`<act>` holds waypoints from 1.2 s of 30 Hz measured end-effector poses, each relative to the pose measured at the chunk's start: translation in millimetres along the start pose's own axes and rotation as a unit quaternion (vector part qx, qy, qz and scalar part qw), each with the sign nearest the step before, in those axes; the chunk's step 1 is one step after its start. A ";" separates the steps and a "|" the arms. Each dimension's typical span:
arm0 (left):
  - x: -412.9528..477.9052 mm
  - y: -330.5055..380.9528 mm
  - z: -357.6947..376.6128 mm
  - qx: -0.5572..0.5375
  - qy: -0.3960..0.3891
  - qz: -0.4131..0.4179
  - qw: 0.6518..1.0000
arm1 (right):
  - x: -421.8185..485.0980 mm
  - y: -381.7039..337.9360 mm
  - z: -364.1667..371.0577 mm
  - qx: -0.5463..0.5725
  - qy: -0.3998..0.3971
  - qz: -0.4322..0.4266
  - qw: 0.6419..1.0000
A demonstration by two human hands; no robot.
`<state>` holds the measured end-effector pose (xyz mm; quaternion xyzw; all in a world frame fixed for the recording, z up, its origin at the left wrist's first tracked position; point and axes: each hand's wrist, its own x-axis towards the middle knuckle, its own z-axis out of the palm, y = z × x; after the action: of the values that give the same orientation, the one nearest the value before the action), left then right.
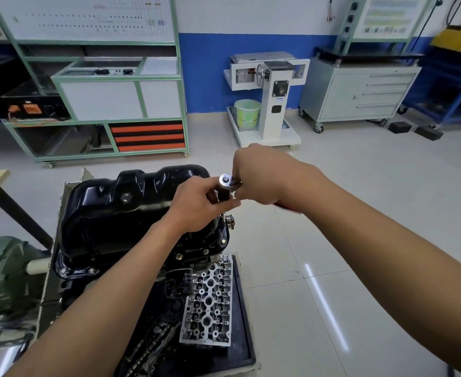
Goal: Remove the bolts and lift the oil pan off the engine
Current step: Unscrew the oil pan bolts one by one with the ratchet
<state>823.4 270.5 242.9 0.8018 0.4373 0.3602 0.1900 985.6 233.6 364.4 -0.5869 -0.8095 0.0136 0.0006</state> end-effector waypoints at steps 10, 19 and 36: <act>-0.1 2.9 -6.1 0.014 -0.043 -0.029 0.999 | 16.7 3.8 8.4 -0.042 0.060 -0.157 0.985; 0.3 0.4 -1.7 0.023 -0.023 -0.016 0.999 | 4.8 -2.3 1.7 -0.076 0.058 0.012 0.995; 0.1 2.6 -0.8 0.013 -0.011 0.006 1.000 | 2.1 -4.3 4.2 0.071 -0.017 0.013 0.997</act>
<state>824.2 269.2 245.1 0.8110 0.4344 0.3467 0.1826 980.8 234.2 360.3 -0.5959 -0.7985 0.0809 0.0285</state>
